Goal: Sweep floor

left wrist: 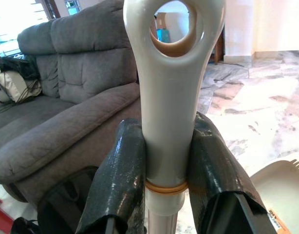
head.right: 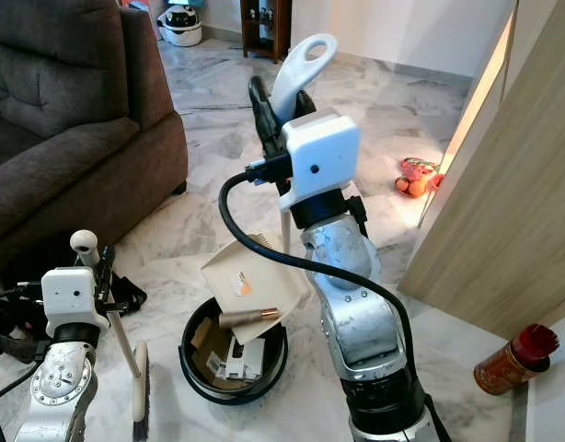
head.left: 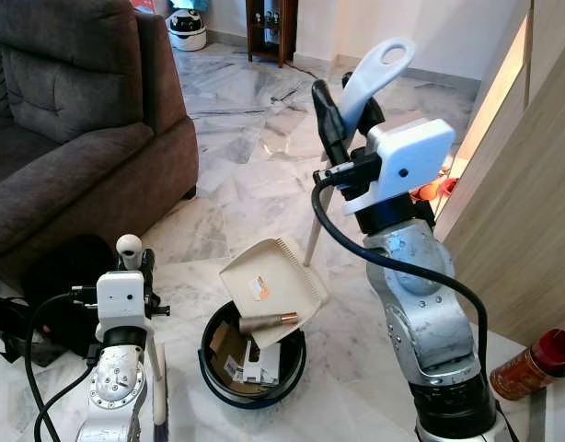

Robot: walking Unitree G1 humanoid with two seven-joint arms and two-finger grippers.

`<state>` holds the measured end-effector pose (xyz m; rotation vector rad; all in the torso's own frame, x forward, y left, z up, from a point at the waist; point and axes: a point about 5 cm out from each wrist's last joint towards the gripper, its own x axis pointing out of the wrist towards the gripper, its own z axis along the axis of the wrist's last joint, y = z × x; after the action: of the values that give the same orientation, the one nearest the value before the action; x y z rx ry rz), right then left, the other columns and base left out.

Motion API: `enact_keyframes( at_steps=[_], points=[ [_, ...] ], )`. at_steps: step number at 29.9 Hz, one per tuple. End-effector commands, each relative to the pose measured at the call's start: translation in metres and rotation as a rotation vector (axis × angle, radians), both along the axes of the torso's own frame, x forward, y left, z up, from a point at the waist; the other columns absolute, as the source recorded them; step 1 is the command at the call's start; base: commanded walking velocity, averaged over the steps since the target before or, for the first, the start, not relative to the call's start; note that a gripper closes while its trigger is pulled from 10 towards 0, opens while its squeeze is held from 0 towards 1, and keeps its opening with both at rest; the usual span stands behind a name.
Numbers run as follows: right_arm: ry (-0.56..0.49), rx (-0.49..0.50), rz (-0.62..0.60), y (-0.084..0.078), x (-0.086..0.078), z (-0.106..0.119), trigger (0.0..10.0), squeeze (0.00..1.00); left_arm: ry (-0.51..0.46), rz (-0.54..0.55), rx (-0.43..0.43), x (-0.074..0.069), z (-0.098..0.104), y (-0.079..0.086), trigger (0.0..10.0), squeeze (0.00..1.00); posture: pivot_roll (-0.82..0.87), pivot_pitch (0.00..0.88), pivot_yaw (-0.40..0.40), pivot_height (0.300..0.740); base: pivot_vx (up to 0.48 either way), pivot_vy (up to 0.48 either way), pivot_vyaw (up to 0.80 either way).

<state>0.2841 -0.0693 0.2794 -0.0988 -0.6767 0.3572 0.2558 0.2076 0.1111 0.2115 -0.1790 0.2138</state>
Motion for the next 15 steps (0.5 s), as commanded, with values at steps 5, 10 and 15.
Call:
enact_keyframes(
  at_steps=[5, 10, 15],
  points=[
    [-0.098, 0.005, 0.011, 0.0009, -0.0101, 0.0134, 10.0, 0.0, -0.031, -0.011, 0.014, 0.0, 0.0067, -0.002, 10.0, 0.0, 0.13, 0.101, 0.006, 0.74, 0.0, 0.0, 0.0],
    [-0.112, -0.023, -0.001, 0.0025, -0.0105, 0.013, 10.0, 0.0, -0.03, -0.011, 0.015, -0.0003, 0.0068, -0.0019, 10.0, 0.0, 0.13, 0.103, 0.006, 0.74, 0.0, 0.0, 0.0],
    [-0.122, -0.041, -0.013, 0.0037, -0.011, 0.0127, 10.0, 0.0, -0.029, -0.01, 0.016, -0.0008, 0.0065, -0.0016, 10.0, 0.0, 0.13, 0.105, 0.005, 0.74, 0.0, 0.0, 0.0]
  ],
)
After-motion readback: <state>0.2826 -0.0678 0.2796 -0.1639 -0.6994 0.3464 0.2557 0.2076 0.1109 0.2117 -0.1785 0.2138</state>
